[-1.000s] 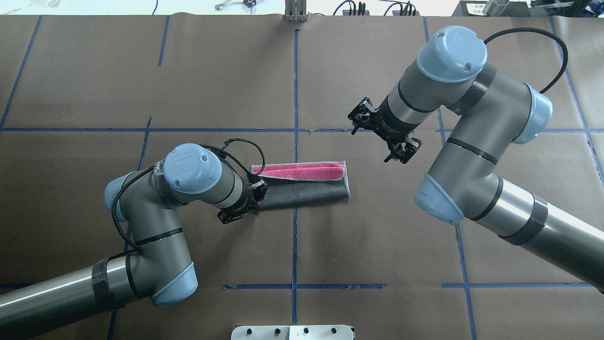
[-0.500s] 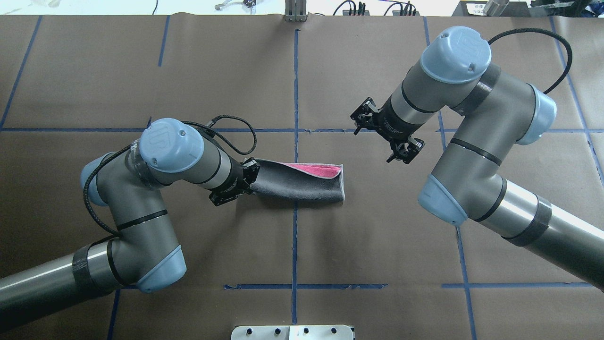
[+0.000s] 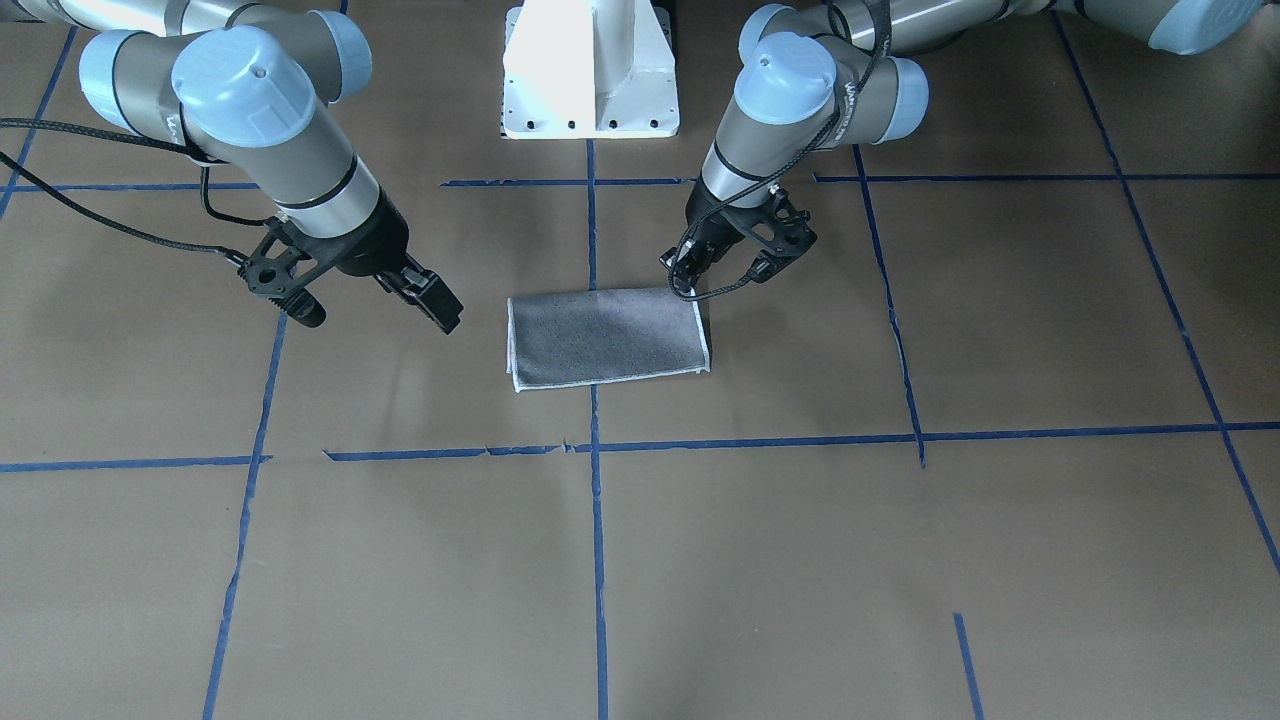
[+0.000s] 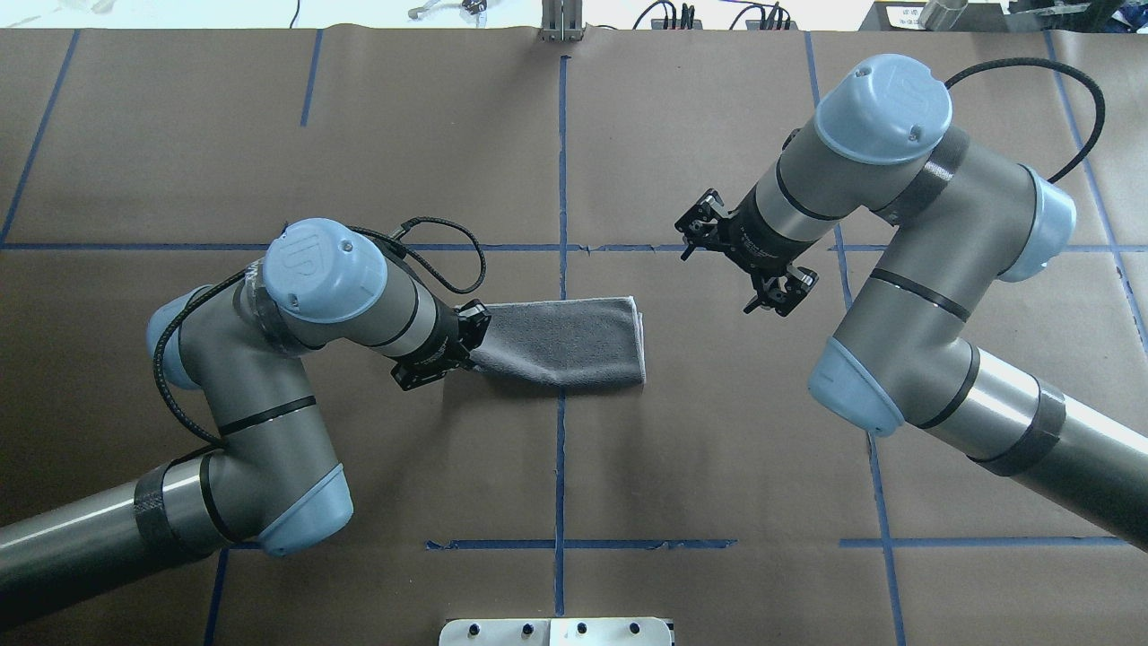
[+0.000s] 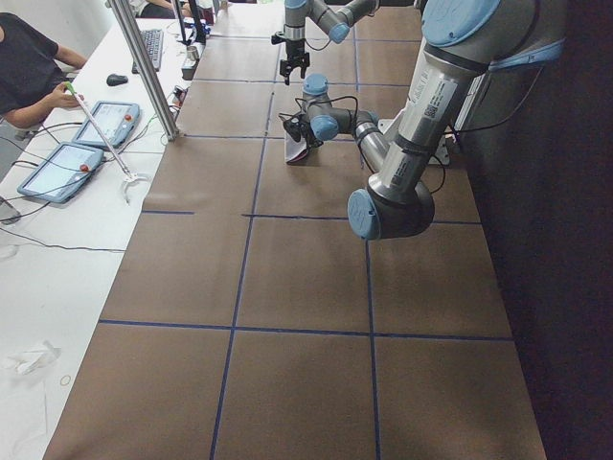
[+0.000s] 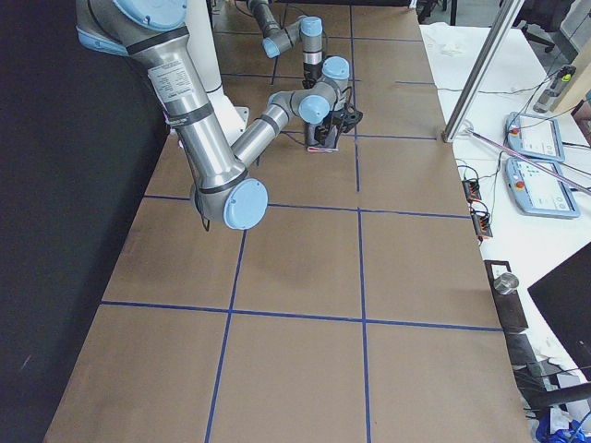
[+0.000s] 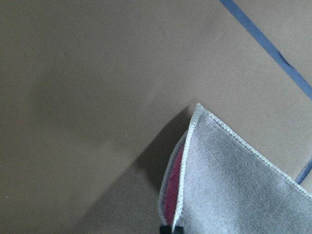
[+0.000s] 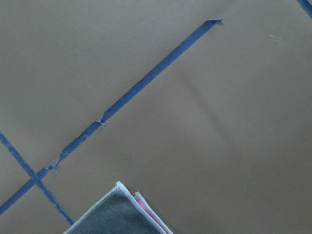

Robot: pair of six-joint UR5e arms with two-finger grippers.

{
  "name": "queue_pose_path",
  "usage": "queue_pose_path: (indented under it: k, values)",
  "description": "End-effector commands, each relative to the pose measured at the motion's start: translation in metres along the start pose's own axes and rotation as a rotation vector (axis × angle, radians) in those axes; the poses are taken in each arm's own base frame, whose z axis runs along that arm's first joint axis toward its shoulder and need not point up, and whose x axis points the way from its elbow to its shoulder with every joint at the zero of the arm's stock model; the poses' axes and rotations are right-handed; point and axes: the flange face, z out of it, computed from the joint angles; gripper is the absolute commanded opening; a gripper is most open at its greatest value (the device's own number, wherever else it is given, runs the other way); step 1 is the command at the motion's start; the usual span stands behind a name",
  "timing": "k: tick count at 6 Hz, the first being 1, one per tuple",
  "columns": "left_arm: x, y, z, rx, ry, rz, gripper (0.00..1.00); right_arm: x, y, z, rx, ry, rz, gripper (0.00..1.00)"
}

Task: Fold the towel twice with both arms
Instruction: 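Lift the strip end with the left gripper and fold it over onto the other end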

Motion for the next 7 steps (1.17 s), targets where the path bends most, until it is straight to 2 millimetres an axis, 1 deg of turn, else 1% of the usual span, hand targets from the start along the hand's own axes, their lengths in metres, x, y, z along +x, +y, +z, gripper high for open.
queue_pose_path:
  k: [1, 2, 3, 4, 5, 6, 7]
  values:
    - [0.046, 0.019, -0.006, 0.009, 0.056, 0.024, 0.00, 0.026, -0.015, -0.020, 0.014, -0.012, -0.006, 1.00]
    - [0.082, 0.034, -0.005, 0.008, 0.075, 0.057, 0.00, 0.044, -0.034, -0.020, 0.032, 0.002, -0.020, 1.00]
    - [0.115, 0.050, -0.004, 0.002, 0.087, 0.093, 0.00, 0.052, -0.044, -0.020, 0.042, 0.011, -0.032, 1.00]
    - [0.126, 0.069, 0.000, 0.006, 0.098, 0.130, 0.00, 0.054, -0.046, -0.020, 0.044, 0.014, -0.031, 1.00]
    - [0.122, 0.104, 0.024, 0.050, 0.116, 0.240, 0.00, 0.060, -0.046, -0.021, 0.044, 0.016, -0.029, 1.00]
    - [0.124, 0.118, 0.047, 0.067, 0.133, 0.291, 0.04, 0.061, -0.048, -0.020, 0.045, 0.018, -0.026, 1.00]
    - [0.140, 0.124, 0.070, 0.061, 0.145, 0.299, 0.22, 0.065, -0.046, -0.023, 0.045, 0.016, -0.028, 1.00]
